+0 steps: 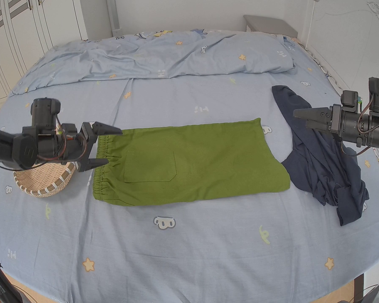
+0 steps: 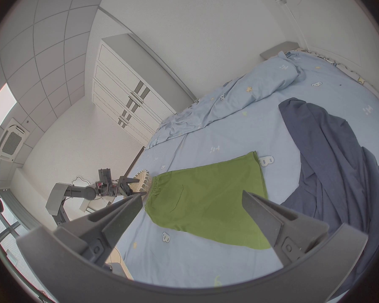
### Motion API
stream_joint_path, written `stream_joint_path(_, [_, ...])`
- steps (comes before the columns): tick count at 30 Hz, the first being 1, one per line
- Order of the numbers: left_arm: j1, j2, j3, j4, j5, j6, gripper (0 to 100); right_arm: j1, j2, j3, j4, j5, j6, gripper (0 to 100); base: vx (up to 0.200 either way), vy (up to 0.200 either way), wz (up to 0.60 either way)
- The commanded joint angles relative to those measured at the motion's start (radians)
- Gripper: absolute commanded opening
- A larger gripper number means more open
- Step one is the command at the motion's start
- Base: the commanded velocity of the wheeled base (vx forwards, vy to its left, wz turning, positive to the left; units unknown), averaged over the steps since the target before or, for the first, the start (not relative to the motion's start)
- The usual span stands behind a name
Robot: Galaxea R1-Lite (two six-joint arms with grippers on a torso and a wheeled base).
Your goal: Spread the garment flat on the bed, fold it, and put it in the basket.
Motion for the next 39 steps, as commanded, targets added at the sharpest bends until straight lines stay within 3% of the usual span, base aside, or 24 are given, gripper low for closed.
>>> stream_joint_path(1, [0.065,-0.148,0.391,-0.257,-0.019,0.045,100,-0.002,-0.007,0.040,-0.018,0.035,0.016,100,0.000,0.000,0.00])
stream_joint_path(8, [0.088,-0.146,0.438,-0.302,-0.019,0.056,100,0.001,-0.010,0.049,-0.020,0.035,0.016,100,0.000,0.000,0.00])
stream_joint_path(16, [0.135,-0.062,0.425,-0.311,-0.013,0.166,100,0.007,-0.007,0.055,-0.020,0.037,0.012,100,0.000,0.000,0.00])
stream_joint_path(23, [0.121,0.076,0.349,-0.418,-0.008,0.171,100,0.021,-0.005,0.063,-0.020,0.035,0.009,100,0.000,0.000,0.00])
stream_joint_path(39, [0.111,0.205,0.147,-0.403,-0.011,0.215,100,0.021,-0.005,0.071,-0.044,0.037,0.008,100,0.000,0.000,0.00])
